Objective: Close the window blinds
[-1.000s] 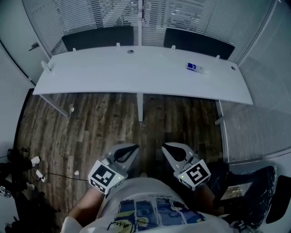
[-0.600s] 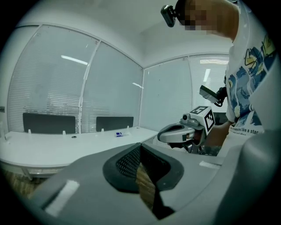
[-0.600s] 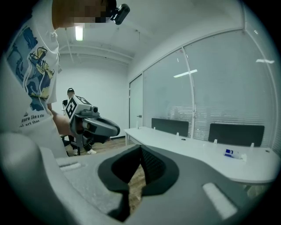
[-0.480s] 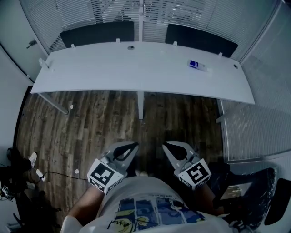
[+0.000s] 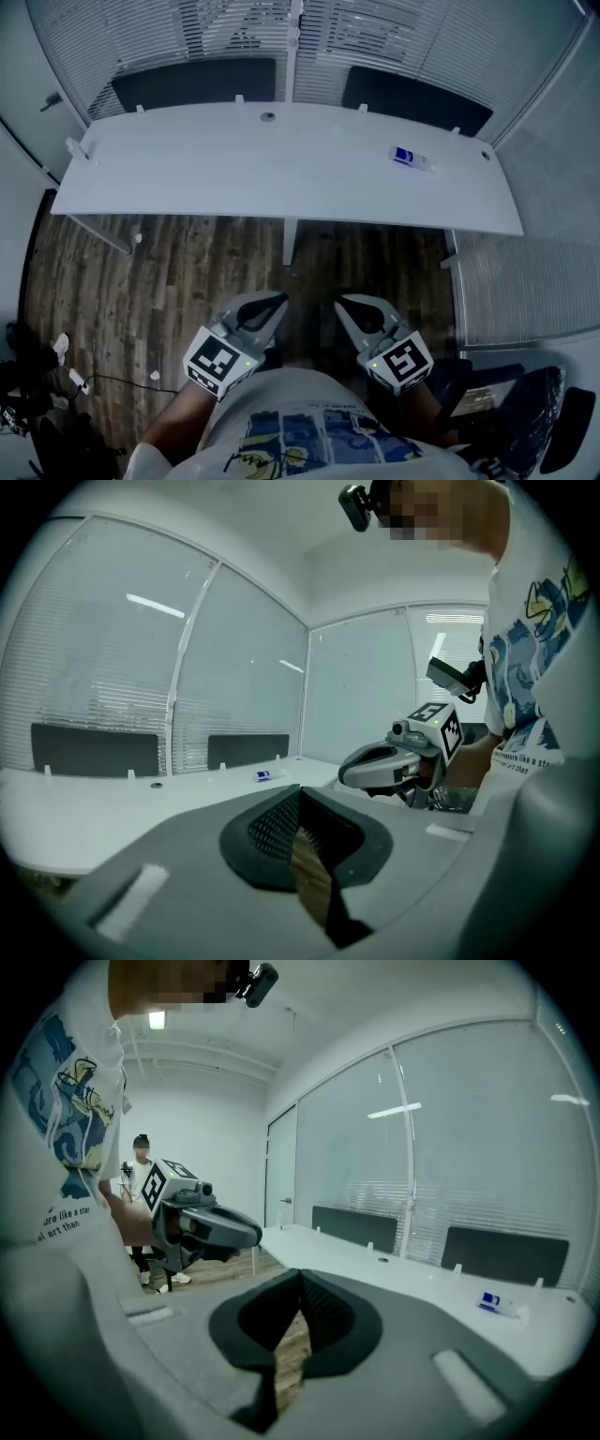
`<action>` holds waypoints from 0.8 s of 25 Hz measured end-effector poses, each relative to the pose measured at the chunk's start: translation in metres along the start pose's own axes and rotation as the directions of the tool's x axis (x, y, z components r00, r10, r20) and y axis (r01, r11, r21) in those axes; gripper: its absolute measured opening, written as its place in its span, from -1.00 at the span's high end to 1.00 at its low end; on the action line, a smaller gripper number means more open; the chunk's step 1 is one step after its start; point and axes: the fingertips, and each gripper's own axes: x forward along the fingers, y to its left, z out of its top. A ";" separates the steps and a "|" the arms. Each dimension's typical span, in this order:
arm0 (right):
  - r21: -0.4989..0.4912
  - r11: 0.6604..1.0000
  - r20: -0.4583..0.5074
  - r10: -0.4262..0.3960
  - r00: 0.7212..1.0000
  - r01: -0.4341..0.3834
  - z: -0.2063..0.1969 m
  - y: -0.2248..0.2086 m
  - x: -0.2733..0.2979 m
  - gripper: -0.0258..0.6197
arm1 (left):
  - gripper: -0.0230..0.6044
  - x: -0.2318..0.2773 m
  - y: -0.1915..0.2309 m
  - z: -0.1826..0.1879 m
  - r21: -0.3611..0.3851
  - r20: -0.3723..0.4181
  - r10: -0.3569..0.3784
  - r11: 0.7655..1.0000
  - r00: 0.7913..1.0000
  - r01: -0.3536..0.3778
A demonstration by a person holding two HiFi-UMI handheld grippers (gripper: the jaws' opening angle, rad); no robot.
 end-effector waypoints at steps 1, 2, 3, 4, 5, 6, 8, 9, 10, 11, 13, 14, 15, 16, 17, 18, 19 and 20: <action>-0.001 1.000 0.000 -0.002 1.000 0.002 0.004 -0.004 0.009 0.91 | 0.92 0.003 0.009 0.001 0.011 -0.002 -0.005 1.000 1.000 0.005; 0.001 1.000 0.000 -0.004 1.000 0.004 0.008 -0.008 0.017 0.92 | 0.92 0.005 0.017 0.003 0.019 -0.003 -0.011 1.000 1.000 0.011; 0.004 1.000 -0.001 -0.003 1.000 0.003 0.011 -0.012 0.026 0.92 | 0.92 0.007 0.026 0.003 0.024 -0.005 -0.016 1.000 1.000 0.016; 0.006 1.000 -0.001 -0.002 1.000 0.002 0.014 -0.015 0.035 0.91 | 0.92 0.009 0.035 0.004 0.027 -0.006 -0.019 0.999 1.000 0.020; 0.004 1.000 0.000 0.000 1.000 0.000 0.017 -0.018 0.044 0.91 | 0.92 0.009 0.044 0.004 0.029 -0.006 -0.021 0.999 1.000 0.021; -0.001 1.000 0.001 -0.001 1.000 0.001 0.020 -0.020 0.054 0.92 | 0.92 0.010 0.054 0.004 0.031 -0.006 -0.021 0.999 1.000 0.021; -0.007 1.000 0.003 -0.009 1.000 0.009 0.023 -0.024 0.069 0.91 | 0.92 0.012 0.071 0.003 0.033 -0.004 -0.025 0.999 1.000 0.025; -0.010 1.000 0.004 -0.013 1.000 0.014 0.024 -0.026 0.073 0.91 | 0.92 0.013 0.076 0.003 0.033 -0.004 -0.029 0.999 1.000 0.029; -0.012 1.000 0.003 -0.019 1.000 0.019 0.025 -0.028 0.076 0.91 | 0.92 0.015 0.080 0.002 0.034 -0.005 -0.034 0.999 0.999 0.034; -0.013 1.000 0.002 -0.025 1.000 0.025 0.026 -0.030 0.078 0.91 | 0.92 0.016 0.083 0.002 0.036 -0.009 -0.037 0.999 0.999 0.038; -0.007 0.999 0.001 -0.033 0.999 0.033 0.026 -0.032 0.080 0.91 | 0.92 0.019 0.088 0.001 0.031 -0.015 -0.043 0.999 0.999 0.044; -0.004 0.999 -0.002 -0.036 0.999 0.036 0.025 -0.033 0.080 0.92 | 0.92 0.019 0.090 0.001 0.027 -0.014 -0.046 0.999 0.999 0.046; -0.002 0.999 -0.006 -0.038 0.999 0.038 0.023 -0.035 0.081 0.92 | 0.92 0.021 0.091 0.002 0.025 -0.012 -0.049 0.998 0.999 0.049; 0.000 0.999 -0.013 -0.040 0.999 0.040 0.021 -0.040 0.081 0.91 | 0.92 0.024 0.093 0.003 0.024 -0.011 -0.050 0.998 0.999 0.050; 0.004 0.999 -0.019 -0.041 0.999 0.041 0.020 -0.048 0.083 0.92 | 0.92 0.031 0.096 0.003 0.023 -0.013 -0.050 0.998 0.999 0.051; 0.008 0.999 -0.023 -0.041 0.999 0.041 0.020 -0.058 0.085 0.91 | 0.92 0.039 0.100 0.004 0.020 -0.017 -0.049 0.999 0.999 0.049; 0.010 0.999 -0.024 -0.038 0.999 0.038 0.021 -0.068 0.088 0.92 | 0.92 0.049 0.105 0.005 0.017 -0.022 -0.047 0.999 0.999 0.047; 0.008 0.999 -0.023 -0.033 0.999 0.034 0.022 -0.077 0.090 0.91 | 0.92 0.057 0.108 0.006 0.012 -0.025 -0.043 0.999 0.999 0.044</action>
